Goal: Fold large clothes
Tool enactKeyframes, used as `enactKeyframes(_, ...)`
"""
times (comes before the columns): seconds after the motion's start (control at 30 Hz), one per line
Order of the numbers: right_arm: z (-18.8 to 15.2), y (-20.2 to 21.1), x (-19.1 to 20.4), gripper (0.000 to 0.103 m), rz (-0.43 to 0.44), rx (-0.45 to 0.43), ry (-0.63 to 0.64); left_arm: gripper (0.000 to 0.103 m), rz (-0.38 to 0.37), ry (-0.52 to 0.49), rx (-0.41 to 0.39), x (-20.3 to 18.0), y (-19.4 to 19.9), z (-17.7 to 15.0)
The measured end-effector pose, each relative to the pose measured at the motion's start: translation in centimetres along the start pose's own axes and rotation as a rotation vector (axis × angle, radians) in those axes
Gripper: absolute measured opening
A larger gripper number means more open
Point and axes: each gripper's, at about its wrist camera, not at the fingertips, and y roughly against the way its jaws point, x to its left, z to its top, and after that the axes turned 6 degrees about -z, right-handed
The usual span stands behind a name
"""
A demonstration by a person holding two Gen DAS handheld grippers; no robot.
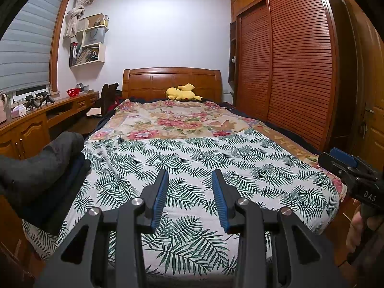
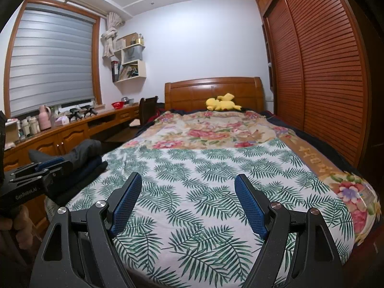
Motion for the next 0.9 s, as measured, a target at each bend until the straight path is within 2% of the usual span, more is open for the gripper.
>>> enactKeyframes(0.9, -0.19, 0.01, -0.02, 0.081, 0.001, 0.004, 0.001, 0.036, 0.004, 0.003, -0.005, 0.18, 0.03, -0.17)
